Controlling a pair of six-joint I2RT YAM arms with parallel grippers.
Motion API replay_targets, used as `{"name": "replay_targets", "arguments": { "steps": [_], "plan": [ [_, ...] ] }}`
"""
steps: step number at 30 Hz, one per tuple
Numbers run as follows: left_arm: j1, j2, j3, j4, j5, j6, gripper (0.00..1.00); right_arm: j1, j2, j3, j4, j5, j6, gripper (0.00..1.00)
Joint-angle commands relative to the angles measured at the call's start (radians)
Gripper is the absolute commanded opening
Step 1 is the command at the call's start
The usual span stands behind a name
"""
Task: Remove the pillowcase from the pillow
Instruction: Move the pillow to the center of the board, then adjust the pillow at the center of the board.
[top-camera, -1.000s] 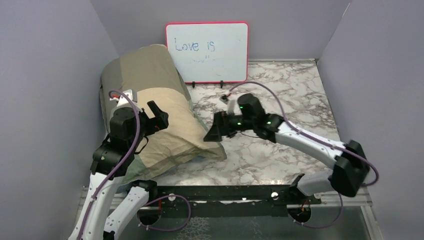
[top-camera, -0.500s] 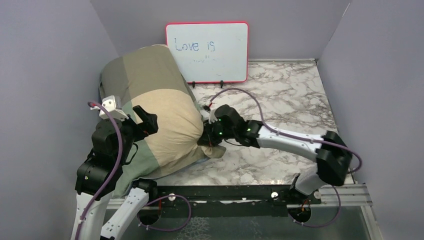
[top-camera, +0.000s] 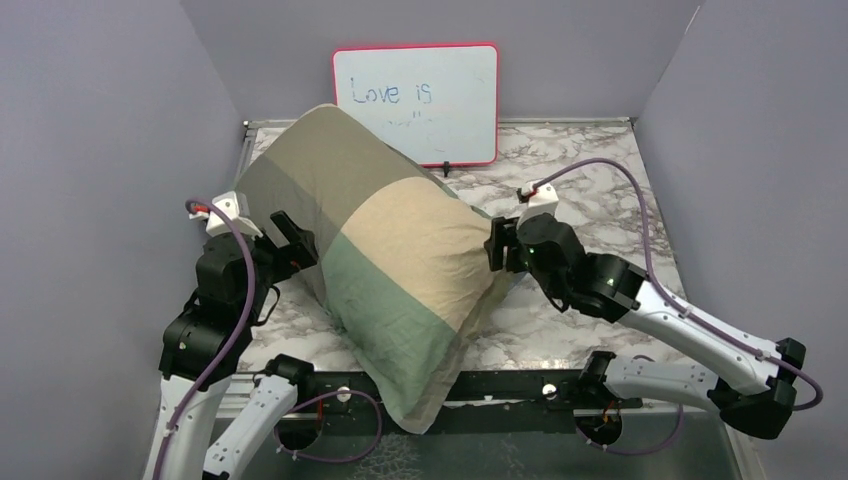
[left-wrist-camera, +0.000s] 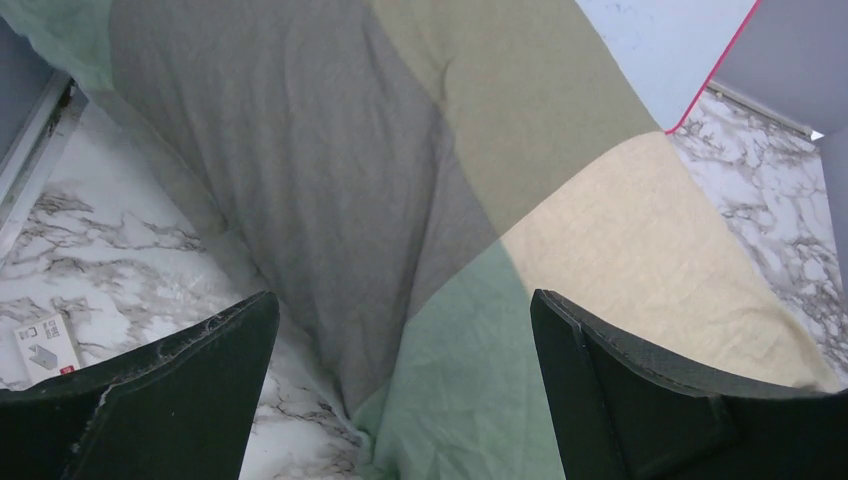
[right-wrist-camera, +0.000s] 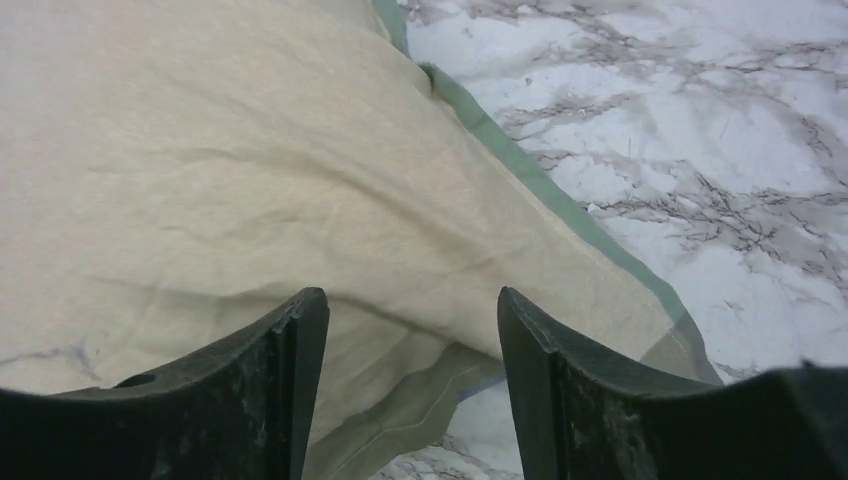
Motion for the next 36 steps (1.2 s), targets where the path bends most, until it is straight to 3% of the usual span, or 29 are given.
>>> {"name": "replay_targets", "arguments": {
  "steps": [1,3,5,10,12,18,22,27,28,30,31,33,34,35,36],
  "plan": [
    [0.007,-0.023,-0.038,0.025,0.049,-0.003,0.99,0.003,-0.042,0.121,-0.106,-0.024,0.066,0.72],
    [0.007,-0.028,-0.052,0.025,0.053,-0.007,0.99,0.004,-0.074,0.128,-0.034,-0.183,0.042,0.85],
    [0.007,-0.033,-0.065,0.025,0.062,-0.015,0.99,0.004,-0.081,0.125,0.037,-0.343,0.037,0.93],
    [0.007,-0.052,-0.099,0.026,0.036,-0.034,0.99,0.006,0.042,0.134,0.158,-0.793,0.042,0.93],
    [0.007,-0.058,-0.110,0.025,0.025,-0.043,0.99,0.048,0.140,0.163,0.133,-0.824,0.043,0.93],
    [0.007,-0.088,-0.131,0.023,-0.007,-0.052,0.99,0.383,0.459,0.333,-0.103,-0.159,-0.011,1.00],
    [0.007,-0.125,-0.164,0.025,-0.044,-0.066,0.99,0.430,0.699,0.418,-0.276,0.078,0.017,1.00],
    [0.006,-0.202,-0.254,0.076,-0.058,-0.121,0.99,0.433,0.955,0.378,-0.483,0.347,0.273,1.00],
    [0.006,-0.211,-0.272,0.087,-0.051,-0.122,0.99,0.432,0.991,0.377,-0.559,0.384,0.370,0.98],
    [0.006,-0.217,-0.301,0.102,-0.041,-0.128,0.99,0.428,1.020,0.358,-0.663,0.424,0.518,0.79],
    [0.005,-0.217,-0.315,0.112,-0.035,-0.129,0.99,0.424,1.012,0.336,-0.668,0.422,0.541,0.68],
    [0.006,-0.214,-0.346,0.135,-0.021,-0.128,0.99,0.416,0.962,0.281,-0.615,0.401,0.532,0.57],
    [0.006,-0.211,-0.359,0.147,-0.014,-0.125,0.99,0.412,0.924,0.247,-0.573,0.381,0.509,0.46],
    [0.006,-0.206,-0.369,0.161,-0.009,-0.120,0.99,0.407,0.873,0.213,-0.516,0.363,0.483,0.22],
    [0.006,-0.200,-0.371,0.168,-0.006,-0.114,0.99,0.403,0.821,0.174,-0.463,0.343,0.460,0.12]
  ]
}}
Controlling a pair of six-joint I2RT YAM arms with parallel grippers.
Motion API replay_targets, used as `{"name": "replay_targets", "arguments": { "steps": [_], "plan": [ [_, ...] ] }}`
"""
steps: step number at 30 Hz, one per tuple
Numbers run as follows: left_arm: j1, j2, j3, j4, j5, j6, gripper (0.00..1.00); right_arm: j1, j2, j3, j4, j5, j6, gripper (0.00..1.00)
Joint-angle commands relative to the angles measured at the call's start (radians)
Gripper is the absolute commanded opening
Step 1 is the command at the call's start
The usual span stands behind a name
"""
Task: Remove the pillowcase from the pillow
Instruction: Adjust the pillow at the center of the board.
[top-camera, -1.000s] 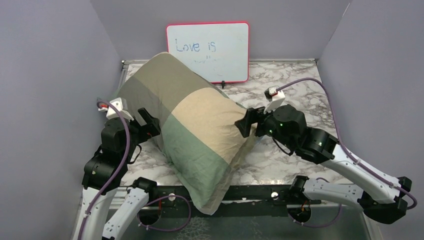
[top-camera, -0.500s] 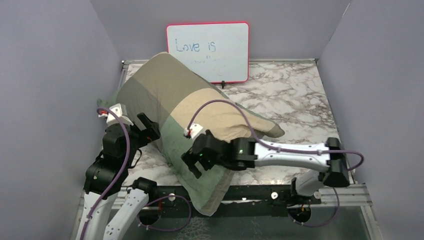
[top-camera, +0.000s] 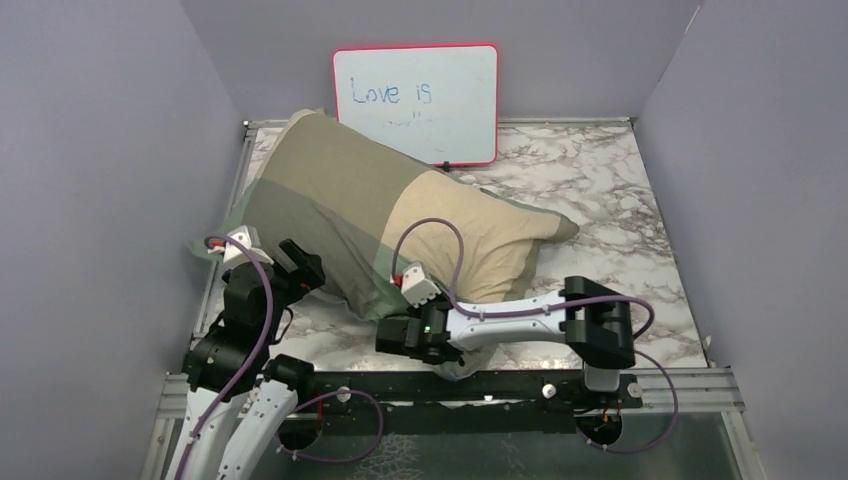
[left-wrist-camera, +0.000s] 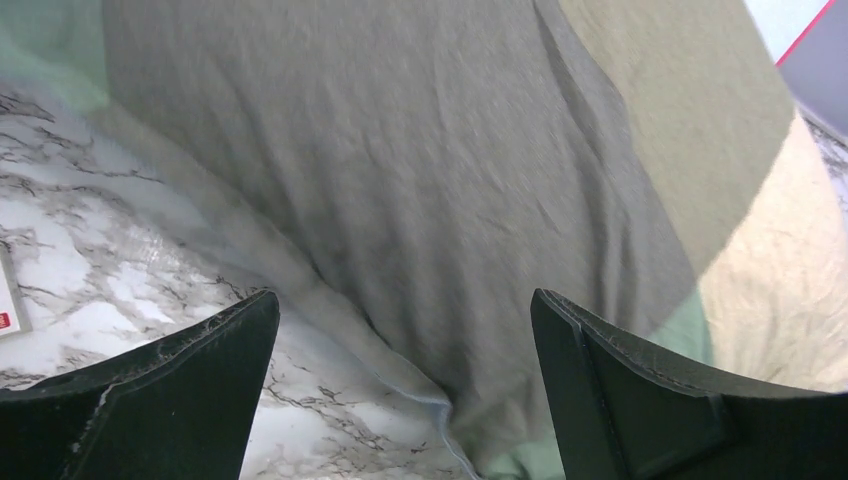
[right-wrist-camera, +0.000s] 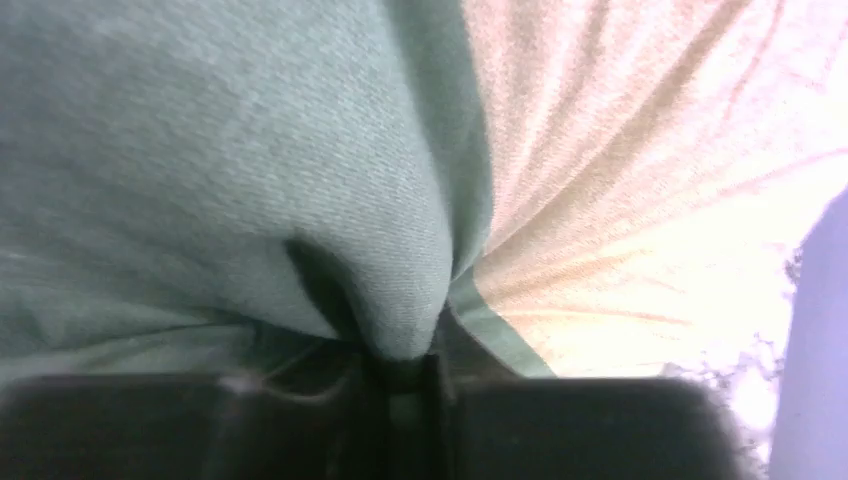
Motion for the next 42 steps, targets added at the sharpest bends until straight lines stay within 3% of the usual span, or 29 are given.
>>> {"name": "replay_targets", "arguments": {
  "steps": [1,6,15,18,20,24,29,34,35,36,37,42],
  "plan": [
    [0.006,0.015,-0.028,0.086,0.019,0.005,0.99,-0.057,-0.135,-0.197,-0.019,-0.078,0.060,0.01],
    [0.006,0.016,-0.047,0.117,0.013,0.021,0.99,-0.131,-0.384,-0.357,0.207,-0.206,-0.073,0.01],
    [0.006,0.027,-0.061,0.153,0.040,0.051,0.99,-0.477,-0.739,-0.492,0.260,-0.346,-0.169,0.01],
    [0.006,0.018,-0.064,0.162,0.049,0.060,0.99,-0.560,-0.798,-0.454,0.220,-0.333,-0.176,0.04],
    [0.006,0.006,-0.066,0.173,0.056,0.070,0.99,-0.606,-0.811,-0.413,0.170,-0.287,-0.164,0.13],
    [0.006,-0.030,-0.081,0.205,0.087,0.096,0.99,-0.666,-0.839,-0.365,0.126,-0.211,-0.166,0.13],
    [0.005,-0.021,-0.089,0.227,0.114,0.116,0.99,-0.674,-0.877,-0.289,0.152,-0.341,-0.266,0.17],
    [0.006,-0.002,-0.101,0.269,0.191,0.153,0.99,-0.674,-0.882,-0.216,0.225,-0.718,-0.365,0.37],
    [0.007,-0.004,-0.103,0.273,0.201,0.156,0.99,-0.674,-0.887,-0.215,0.261,-0.803,-0.387,0.44],
    [0.006,-0.007,-0.104,0.274,0.206,0.157,0.99,-0.674,-0.890,-0.218,0.294,-0.889,-0.407,0.63],
    [0.005,-0.012,-0.106,0.276,0.209,0.159,0.99,-0.674,-0.892,-0.217,0.326,-0.956,-0.418,0.74],
    [0.007,-0.029,-0.110,0.281,0.206,0.158,0.99,-0.633,-0.848,-0.177,0.398,-1.144,-0.471,0.80]
  ]
}}
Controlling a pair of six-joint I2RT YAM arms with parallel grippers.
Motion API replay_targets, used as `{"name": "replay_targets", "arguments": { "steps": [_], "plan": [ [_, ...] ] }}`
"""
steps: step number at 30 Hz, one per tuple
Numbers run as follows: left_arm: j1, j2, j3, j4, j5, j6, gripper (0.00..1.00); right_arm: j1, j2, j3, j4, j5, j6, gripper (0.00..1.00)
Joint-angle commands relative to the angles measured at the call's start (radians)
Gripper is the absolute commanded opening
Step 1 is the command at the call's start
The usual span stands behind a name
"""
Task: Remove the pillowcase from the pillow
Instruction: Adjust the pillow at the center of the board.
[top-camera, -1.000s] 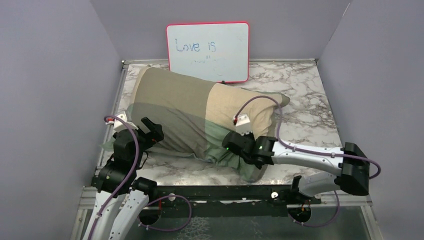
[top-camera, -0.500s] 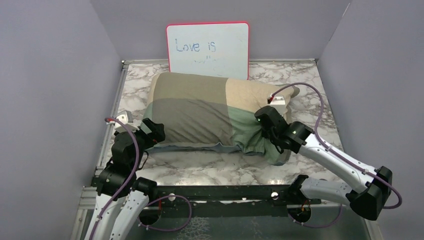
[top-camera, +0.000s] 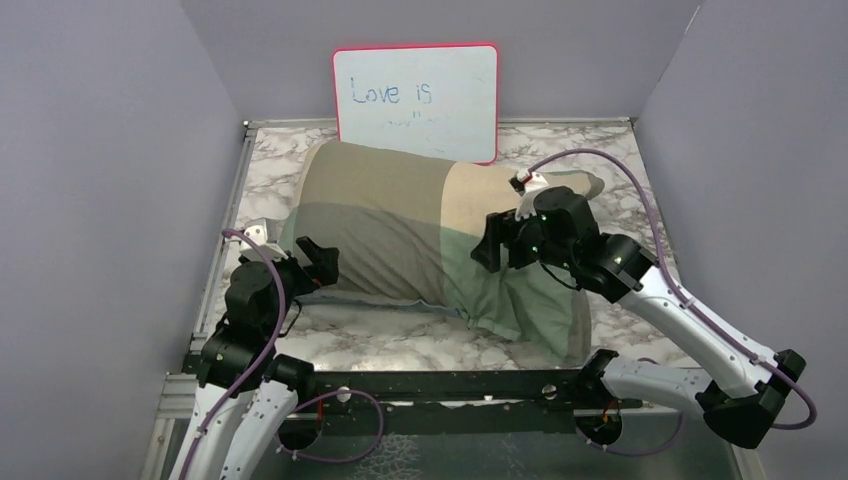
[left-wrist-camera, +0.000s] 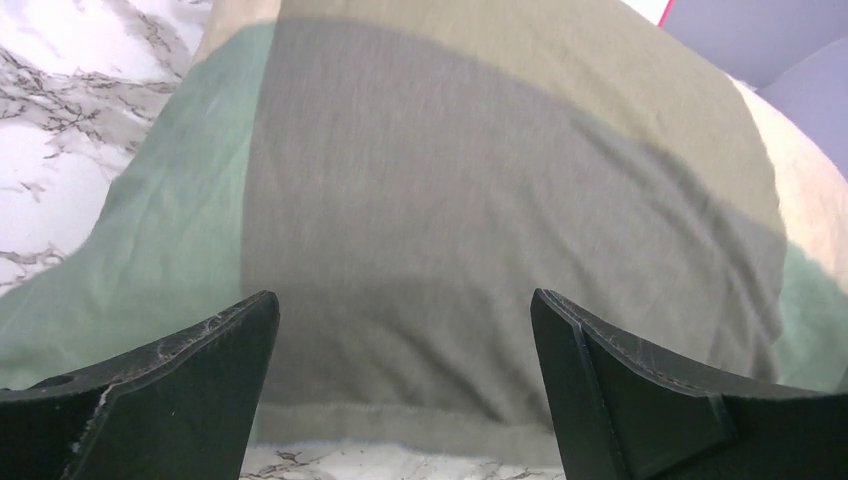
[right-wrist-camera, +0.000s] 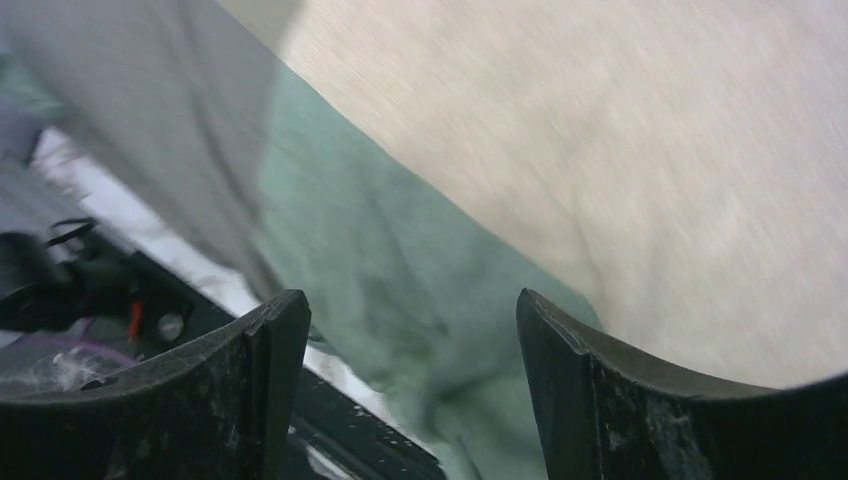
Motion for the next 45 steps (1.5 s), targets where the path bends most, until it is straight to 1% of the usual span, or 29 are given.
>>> {"name": "replay_targets", "arguments": {
  "steps": [1,3,5,7,8,9,10,12,13,15,17,19,21,23,24,25,27,28,29,30,31,32,34,35,36,38,40,42,45],
  "plan": [
    [0.006,-0.018,-0.006,0.047,0.035,0.019,0.99,0.074,0.039,0.064,0.149,-0.250,-0.074,0.80],
    [0.007,-0.013,-0.006,0.048,0.034,0.019,0.99,0.199,0.080,0.087,0.172,-0.151,-0.098,0.80],
    [0.007,-0.008,-0.007,0.046,0.030,0.018,0.99,0.377,0.155,0.130,0.172,0.060,-0.160,0.80],
    [0.007,-0.007,-0.007,0.046,0.027,0.018,0.99,0.569,0.272,0.179,0.162,0.320,-0.248,0.80],
    [0.007,-0.007,-0.006,0.045,0.025,0.017,0.99,0.641,0.342,0.199,0.163,0.447,-0.293,0.81],
    [0.009,-0.009,-0.007,0.044,0.024,0.016,0.99,0.697,0.411,0.219,0.168,0.582,-0.315,0.83],
    [0.009,-0.010,-0.007,0.044,0.023,0.016,0.99,0.723,0.478,0.250,0.166,0.701,-0.312,0.86],
    [0.009,-0.016,-0.007,0.044,0.018,0.015,0.99,0.733,0.588,0.280,0.157,0.839,-0.349,0.89],
    [0.009,-0.018,-0.006,0.042,0.016,0.015,0.99,0.734,0.627,0.281,0.183,0.850,-0.379,0.90],
    [0.009,-0.021,-0.008,0.041,0.011,0.013,0.99,0.734,0.666,0.238,0.273,0.816,-0.473,0.90],
    [0.009,-0.023,-0.006,0.039,0.002,0.011,0.99,0.733,0.675,0.150,0.454,0.801,-0.556,0.91],
    [0.009,-0.024,-0.002,0.030,-0.016,0.004,0.99,0.724,0.688,0.078,0.563,0.857,-0.593,0.94],
    [0.009,-0.025,0.002,0.017,-0.040,-0.009,0.99,0.690,0.705,0.029,0.623,0.918,-0.597,0.95],
    [0.009,-0.028,0.005,0.005,-0.082,-0.024,0.99,0.643,0.714,0.027,0.589,0.945,-0.518,0.92],
    [0.009,-0.028,0.006,-0.003,-0.101,-0.033,0.99,0.616,0.711,0.032,0.565,0.941,-0.453,0.82],
    [0.009,-0.029,0.008,-0.012,-0.123,-0.046,0.99,0.584,0.705,0.028,0.568,0.925,-0.416,0.67],
    [0.009,-0.038,0.012,-0.028,-0.150,-0.065,0.99,0.538,0.695,0.017,0.601,0.892,-0.373,0.41],
    [0.009,-0.044,0.012,-0.033,-0.161,-0.070,0.99,0.523,0.692,0.020,0.596,0.858,-0.356,0.32],
    [0.009,-0.051,0.013,-0.037,-0.172,-0.077,0.99,0.515,0.691,0.036,0.553,0.811,-0.336,0.22],
    [0.010,-0.059,0.014,-0.041,-0.185,-0.081,0.99,0.512,0.693,0.070,0.484,0.781,-0.301,0.05],
    [0.009,-0.072,0.014,-0.048,-0.202,-0.090,0.99,0.512,0.702,0.113,0.374,0.769,-0.235,0.01],
    [0.009,-0.084,0.011,-0.056,-0.226,-0.107,0.98,0.512,0.711,0.170,0.241,0.747,-0.140,0.01],
    [0.009,-0.106,0.003,-0.070,-0.285,-0.144,0.99,0.512,0.711,0.213,0.054,0.701,0.030,0.01],
    [0.009,-0.113,0.001,-0.076,-0.315,-0.157,0.99,0.512,0.697,0.205,0.000,0.679,0.101,0.01],
    [0.009,-0.112,0.002,-0.082,-0.338,-0.162,0.99,0.512,0.668,0.174,-0.009,0.658,0.137,0.01],
    [0.009,-0.104,0.008,-0.091,-0.353,-0.165,0.99,0.512,0.589,0.067,0.074,0.602,0.116,0.01],
    [0.007,-0.095,0.015,-0.090,-0.318,-0.150,0.99,0.512,0.500,-0.027,0.185,0.525,0.034,0.01],
    [0.002,-0.093,0.015,-0.088,-0.289,-0.147,0.99,0.512,0.404,-0.122,0.270,0.460,0.014,0.01],
    [0.000,-0.089,0.009,-0.078,-0.311,-0.154,0.99,0.512,0.274,-0.197,0.370,0.346,0.000,0.01]
  ]
}}
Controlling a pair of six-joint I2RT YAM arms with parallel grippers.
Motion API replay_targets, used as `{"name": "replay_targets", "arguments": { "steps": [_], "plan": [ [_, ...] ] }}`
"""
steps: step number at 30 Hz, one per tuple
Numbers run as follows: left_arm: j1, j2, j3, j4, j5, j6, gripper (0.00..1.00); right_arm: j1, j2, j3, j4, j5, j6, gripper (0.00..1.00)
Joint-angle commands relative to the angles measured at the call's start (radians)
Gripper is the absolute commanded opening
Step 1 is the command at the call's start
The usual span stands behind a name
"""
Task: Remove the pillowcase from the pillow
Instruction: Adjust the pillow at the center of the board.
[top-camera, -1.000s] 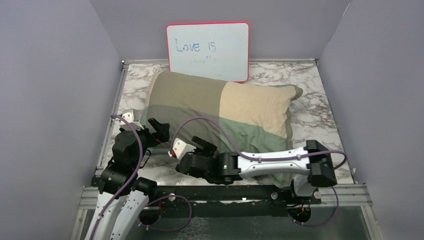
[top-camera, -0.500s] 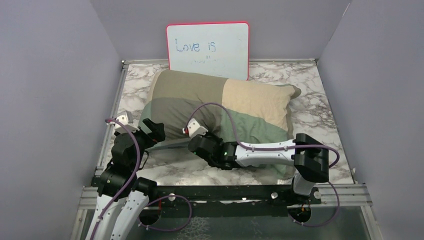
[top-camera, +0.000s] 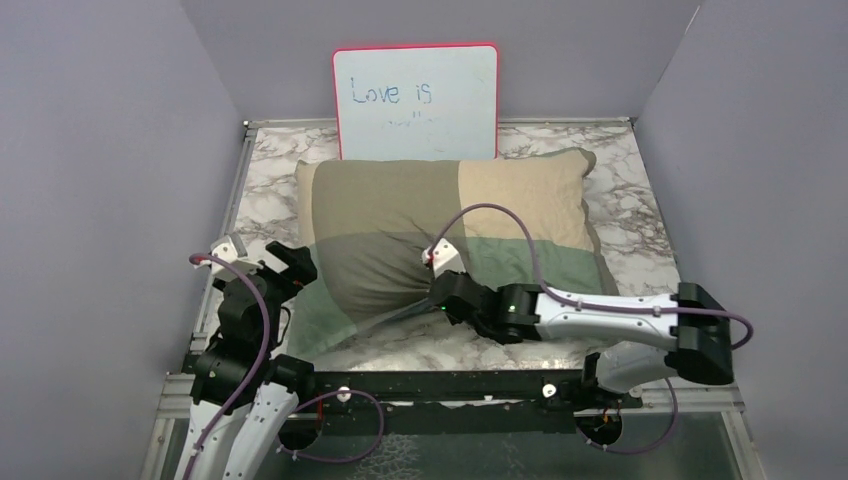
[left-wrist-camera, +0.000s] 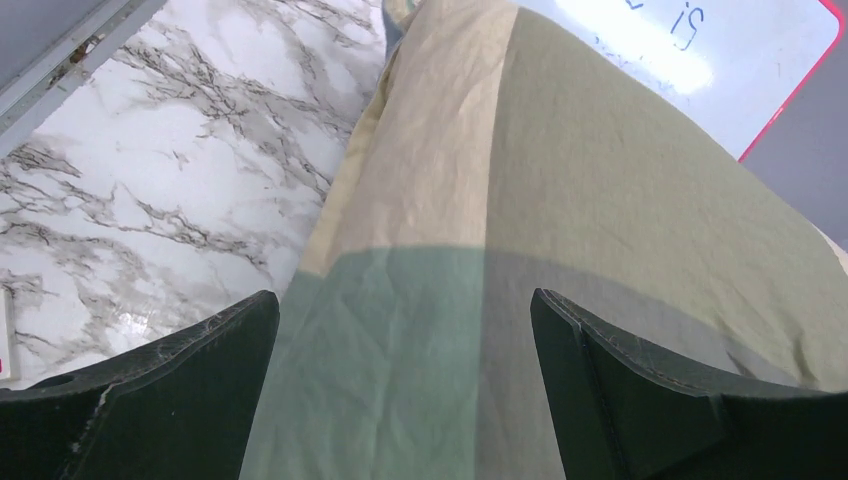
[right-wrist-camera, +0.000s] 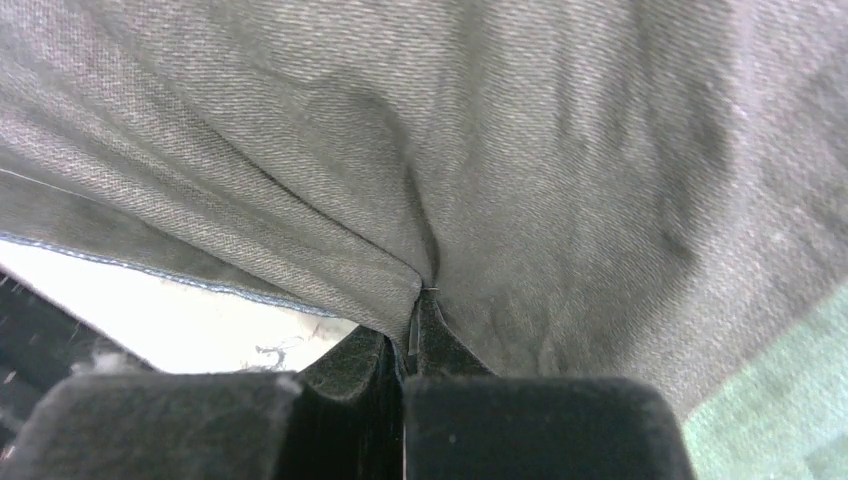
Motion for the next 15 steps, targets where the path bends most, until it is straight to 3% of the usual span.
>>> {"name": "replay_targets", "arguments": {
  "steps": [1,5,9,13,15],
  "plan": [
    [-0.002,0.012,0.009,0.007,-0.023,-0.013,0.99,-0.006,-0.167,-0.079,0.080,-0.207,0.014,0.01],
    [-0.004,0.061,0.015,0.010,0.099,-0.031,0.99,-0.006,-0.258,-0.104,0.114,-0.407,-0.062,0.01],
    [-0.004,0.179,0.058,0.014,0.273,-0.087,0.99,-0.006,-0.343,-0.146,0.038,-0.525,-0.024,0.01],
    [-0.004,0.304,-0.001,-0.023,0.405,-0.233,0.99,-0.006,-0.487,-0.250,0.000,-0.528,0.093,0.01],
    [-0.004,0.329,-0.070,0.066,0.514,-0.274,0.97,-0.006,-0.571,-0.303,-0.014,-0.503,0.151,0.01]
  ]
}}
